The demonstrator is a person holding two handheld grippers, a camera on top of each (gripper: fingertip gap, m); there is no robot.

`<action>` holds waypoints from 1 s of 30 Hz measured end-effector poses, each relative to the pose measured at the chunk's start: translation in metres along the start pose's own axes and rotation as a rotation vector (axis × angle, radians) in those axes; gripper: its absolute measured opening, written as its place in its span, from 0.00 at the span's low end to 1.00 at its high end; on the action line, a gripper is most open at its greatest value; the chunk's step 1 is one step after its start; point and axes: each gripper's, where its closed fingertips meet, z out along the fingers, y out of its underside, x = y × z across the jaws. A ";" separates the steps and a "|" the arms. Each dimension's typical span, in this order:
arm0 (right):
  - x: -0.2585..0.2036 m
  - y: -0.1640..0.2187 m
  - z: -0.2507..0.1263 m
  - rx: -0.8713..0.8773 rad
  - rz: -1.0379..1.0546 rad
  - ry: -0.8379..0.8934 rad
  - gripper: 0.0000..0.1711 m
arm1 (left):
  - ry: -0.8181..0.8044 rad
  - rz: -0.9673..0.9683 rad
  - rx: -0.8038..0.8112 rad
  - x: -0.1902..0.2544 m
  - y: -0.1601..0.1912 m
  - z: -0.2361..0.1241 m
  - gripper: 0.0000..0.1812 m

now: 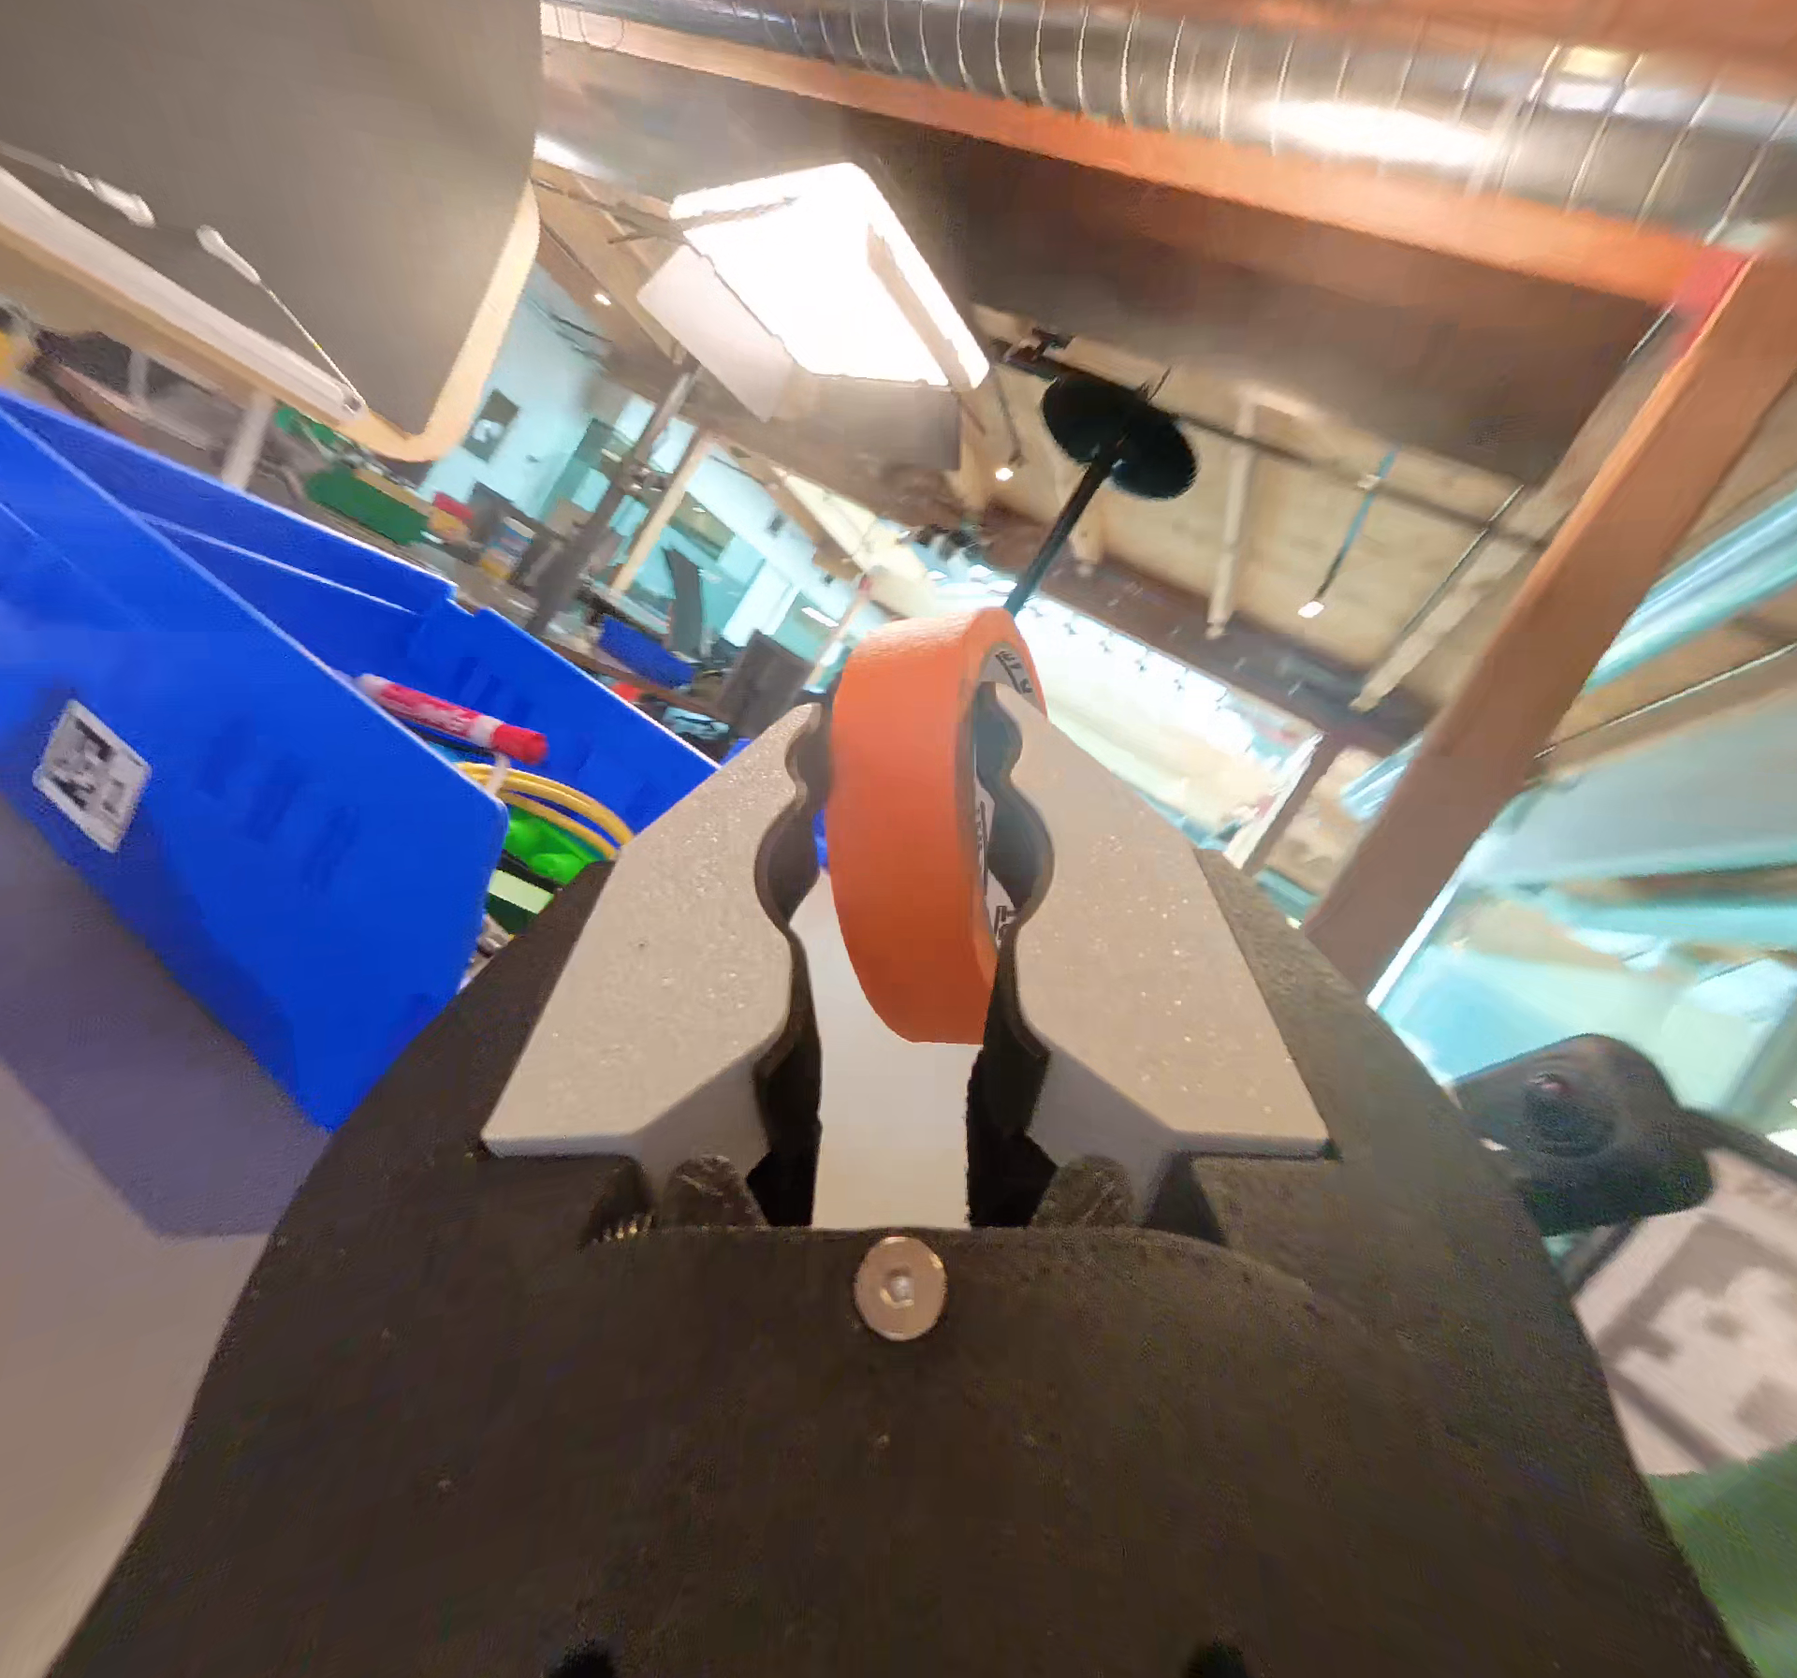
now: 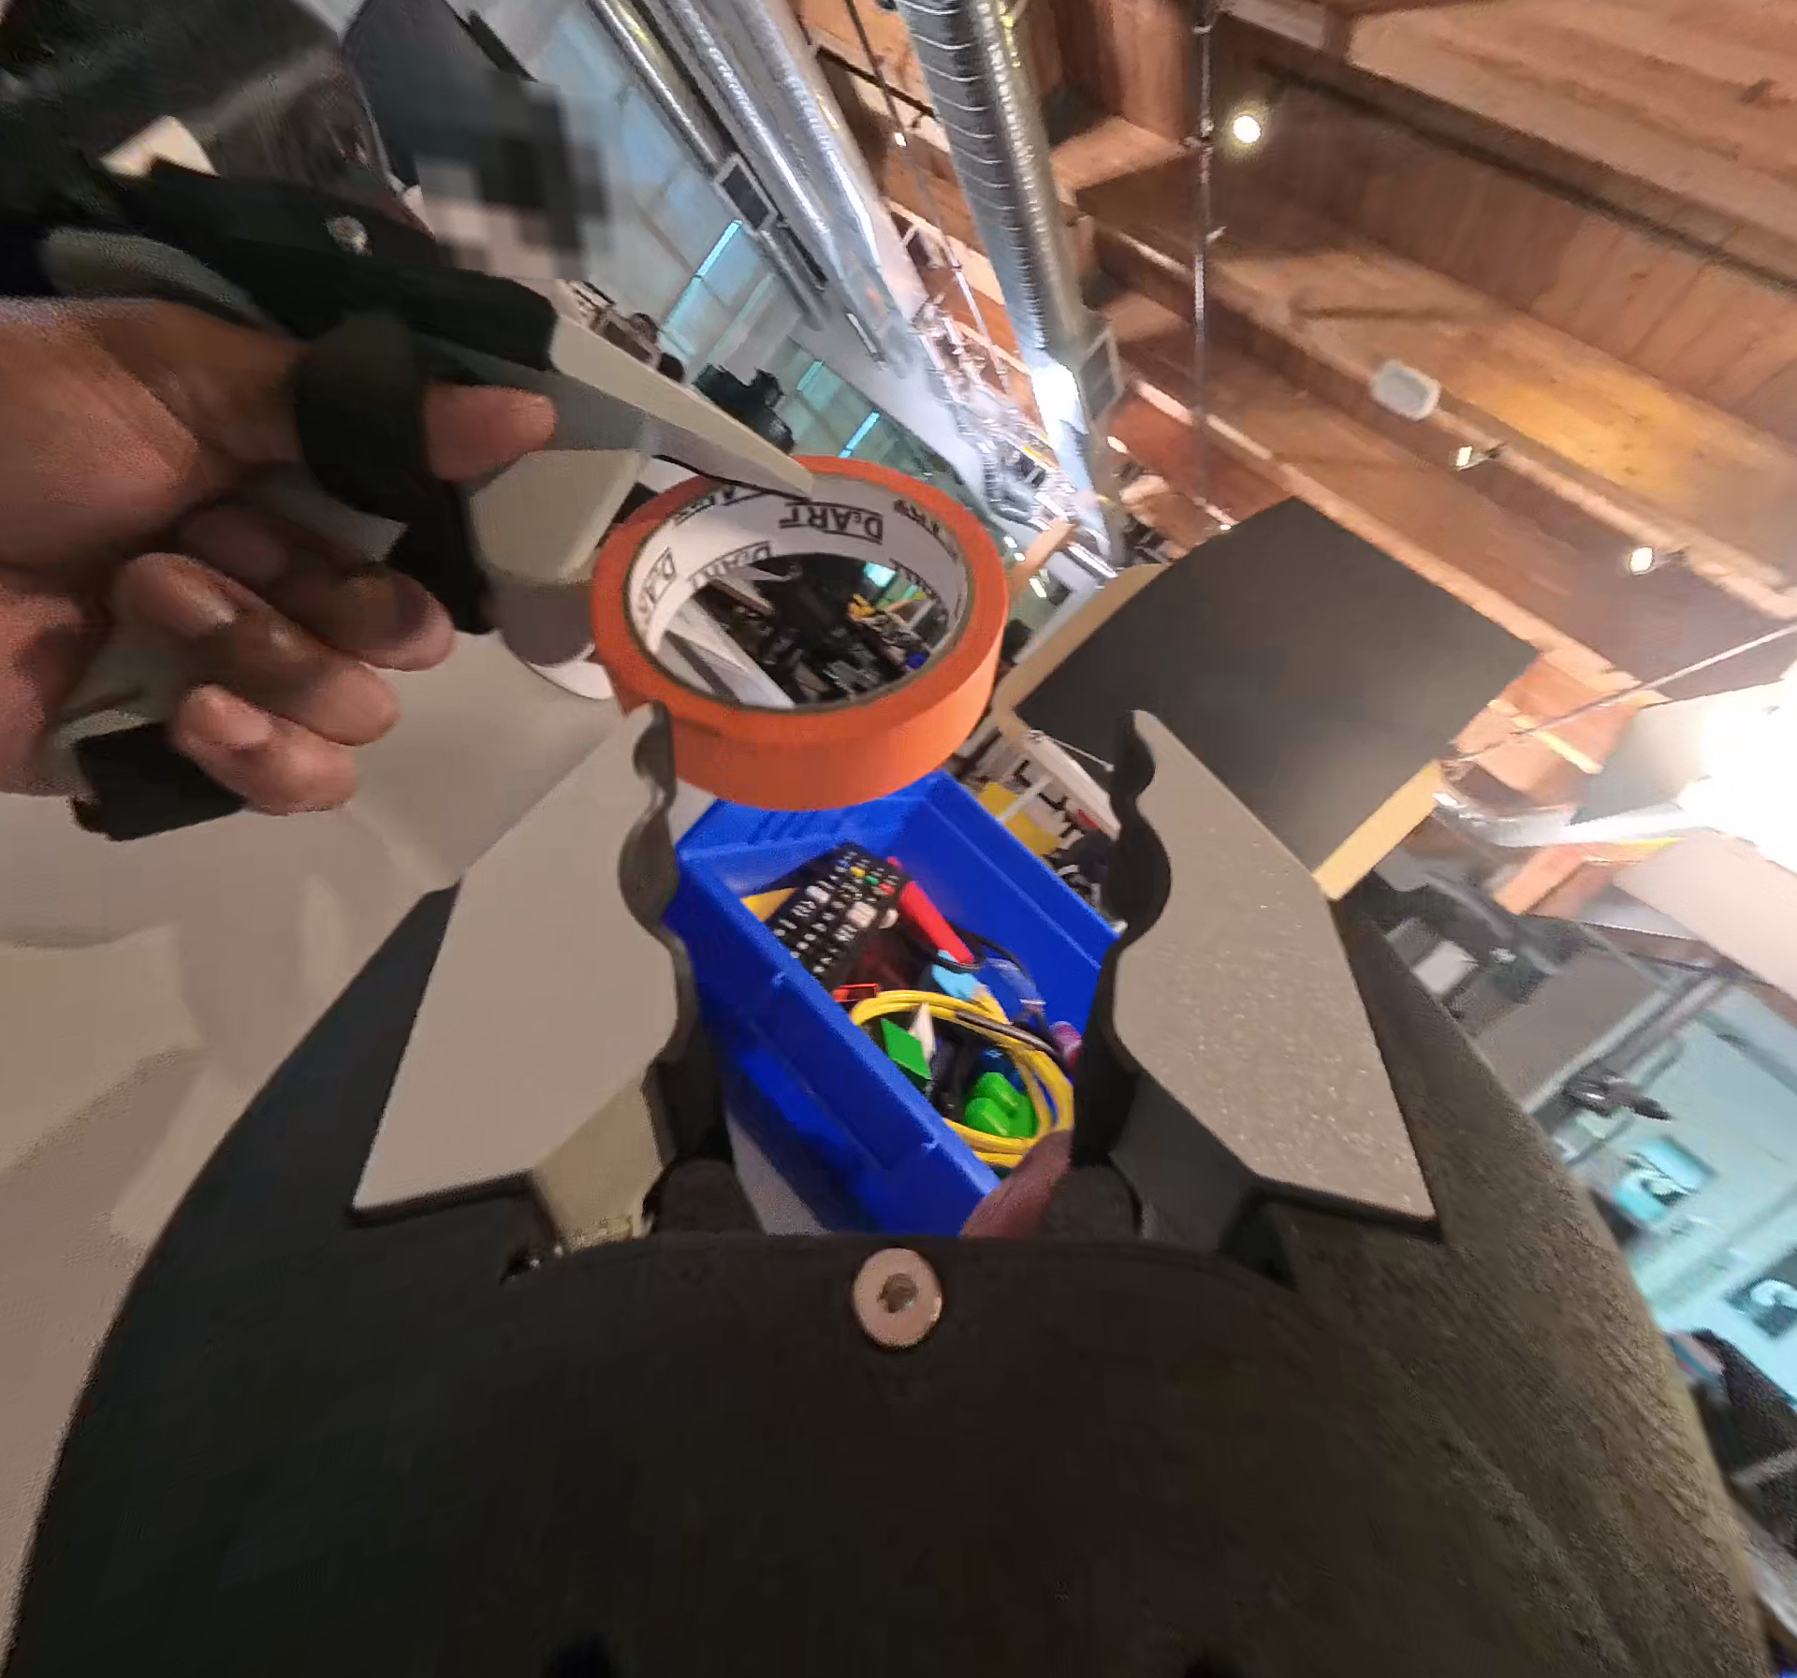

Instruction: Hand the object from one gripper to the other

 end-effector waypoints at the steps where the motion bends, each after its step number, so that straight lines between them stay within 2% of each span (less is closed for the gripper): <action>1: -0.003 0.001 0.001 -0.009 0.002 -0.020 0.58 | 0.023 -0.055 0.005 -0.001 0.000 0.000 0.16; 4: -0.015 0.008 0.004 -0.043 -0.066 -0.053 0.66 | 0.105 -0.188 0.017 0.004 0.001 0.001 0.16; 9: -0.022 0.011 0.008 -0.068 -0.149 -0.039 0.72 | 0.159 -0.171 -0.109 0.017 0.023 0.008 0.16; 13: -0.015 0.007 0.006 -0.050 -0.123 -0.017 0.71 | 0.220 -0.080 -0.230 0.036 0.045 0.012 0.17; 16: -0.020 0.002 0.005 -0.025 -0.135 -0.028 0.71 | 0.248 -0.062 -0.251 0.042 0.050 0.013 0.17; 27: -0.015 -0.008 0.001 0.013 -0.176 0.004 0.71 | 0.304 -0.131 -0.248 0.051 0.050 0.013 0.17; 30: -0.005 -0.014 -0.002 0.043 -0.096 0.025 0.70 | 0.307 -0.115 -0.190 0.052 0.040 0.013 0.26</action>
